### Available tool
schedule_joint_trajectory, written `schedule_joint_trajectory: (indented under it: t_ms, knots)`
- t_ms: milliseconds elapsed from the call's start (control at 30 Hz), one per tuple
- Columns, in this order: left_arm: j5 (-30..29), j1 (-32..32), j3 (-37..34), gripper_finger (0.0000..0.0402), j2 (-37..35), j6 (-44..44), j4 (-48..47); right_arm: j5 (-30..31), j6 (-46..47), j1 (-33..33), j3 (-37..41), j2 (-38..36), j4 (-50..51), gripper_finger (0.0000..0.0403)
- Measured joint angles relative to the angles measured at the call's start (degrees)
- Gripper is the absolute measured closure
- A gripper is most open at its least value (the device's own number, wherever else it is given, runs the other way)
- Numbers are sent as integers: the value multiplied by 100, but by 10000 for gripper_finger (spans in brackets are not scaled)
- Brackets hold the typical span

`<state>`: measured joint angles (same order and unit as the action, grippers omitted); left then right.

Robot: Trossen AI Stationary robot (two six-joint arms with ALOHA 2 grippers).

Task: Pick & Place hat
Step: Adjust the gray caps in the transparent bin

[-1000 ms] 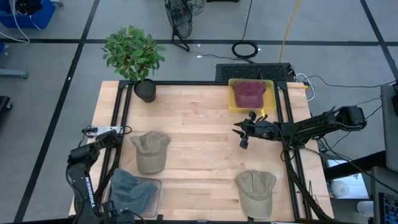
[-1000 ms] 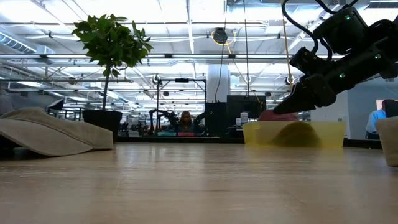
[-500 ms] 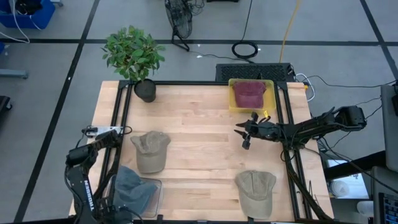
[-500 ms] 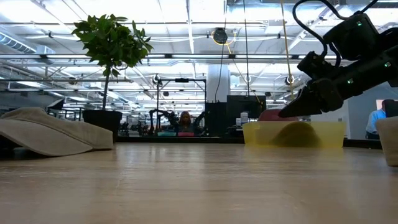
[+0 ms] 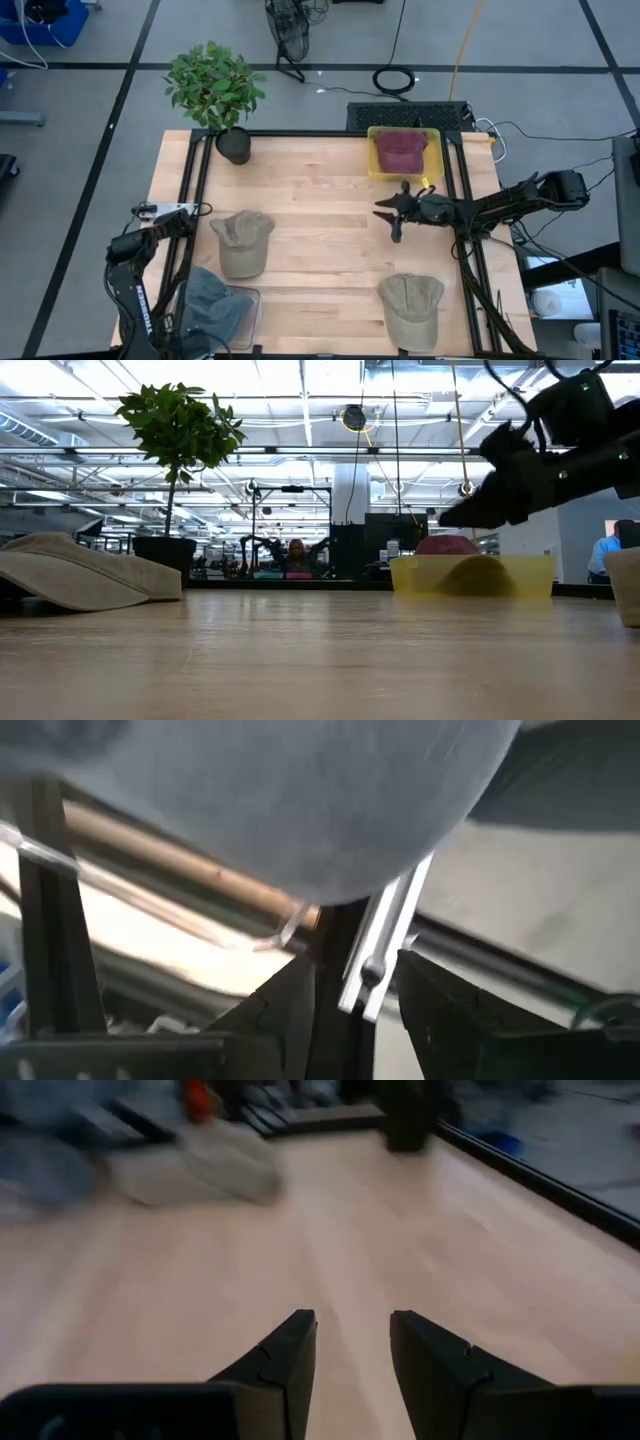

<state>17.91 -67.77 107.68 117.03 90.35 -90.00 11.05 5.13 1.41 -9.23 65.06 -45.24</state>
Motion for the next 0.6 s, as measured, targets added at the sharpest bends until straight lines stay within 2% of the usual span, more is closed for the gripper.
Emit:
schedule_joint_trajectory:
  t_ms: [100, 200, 433, 533, 600]
  knots:
    - [-471, 74, 0, 268, -188, 104, 0, -500, 89, -64, 0, 0, -431, 282]
    - [-1228, 155, 2, 277, -466, 183, -2, -535, 75, -289, -1, 0, -763, 282]
    - [-3614, 264, 11, 284, -1179, 376, 56, -537, -160, -1083, -456, 113, -807, 282]
    - [-4594, 298, 11, 284, -1366, 529, 124, -533, -285, -1403, -848, 382, -820, 282]
    - [-5397, 358, 11, 284, -1463, 303, 78, -533, -352, -1538, -1119, 632, -818, 282]
